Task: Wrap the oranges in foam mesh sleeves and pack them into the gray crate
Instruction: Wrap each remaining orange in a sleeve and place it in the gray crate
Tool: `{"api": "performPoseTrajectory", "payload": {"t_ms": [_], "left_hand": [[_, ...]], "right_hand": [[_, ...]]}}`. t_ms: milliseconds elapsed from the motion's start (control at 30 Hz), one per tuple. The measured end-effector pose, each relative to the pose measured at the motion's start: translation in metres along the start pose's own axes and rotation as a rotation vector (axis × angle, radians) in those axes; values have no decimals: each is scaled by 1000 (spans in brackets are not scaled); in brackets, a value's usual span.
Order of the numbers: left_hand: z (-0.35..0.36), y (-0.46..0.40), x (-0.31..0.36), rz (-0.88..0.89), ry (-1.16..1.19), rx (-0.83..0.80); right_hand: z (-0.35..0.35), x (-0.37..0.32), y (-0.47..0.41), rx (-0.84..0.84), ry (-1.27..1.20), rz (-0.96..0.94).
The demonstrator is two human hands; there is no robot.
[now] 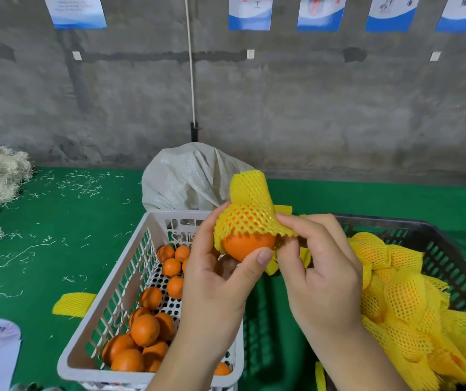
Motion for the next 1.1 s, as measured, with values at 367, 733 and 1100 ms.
{"api": "performPoseTrajectory", "payload": {"t_ms": [367, 733, 1100], "left_hand": [[2, 6, -13, -104, 100, 38], [-2, 2, -12, 19, -45, -65], [-1, 9, -23, 74, -153, 192]], "right_hand": [[11, 2, 19, -162, -104, 209], [5, 10, 13, -63, 4, 105], [6, 8, 19, -42, 85, -33]]}}
Point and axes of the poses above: each hand's wrist, its own y-axis away from the middle knuckle, its own z-axis out of the palm, x = y × z, the point moved 2 cm from there along -y, towards the middle knuckle, and after that the axes turned 5 degrees about z, right-handed, at the moved point
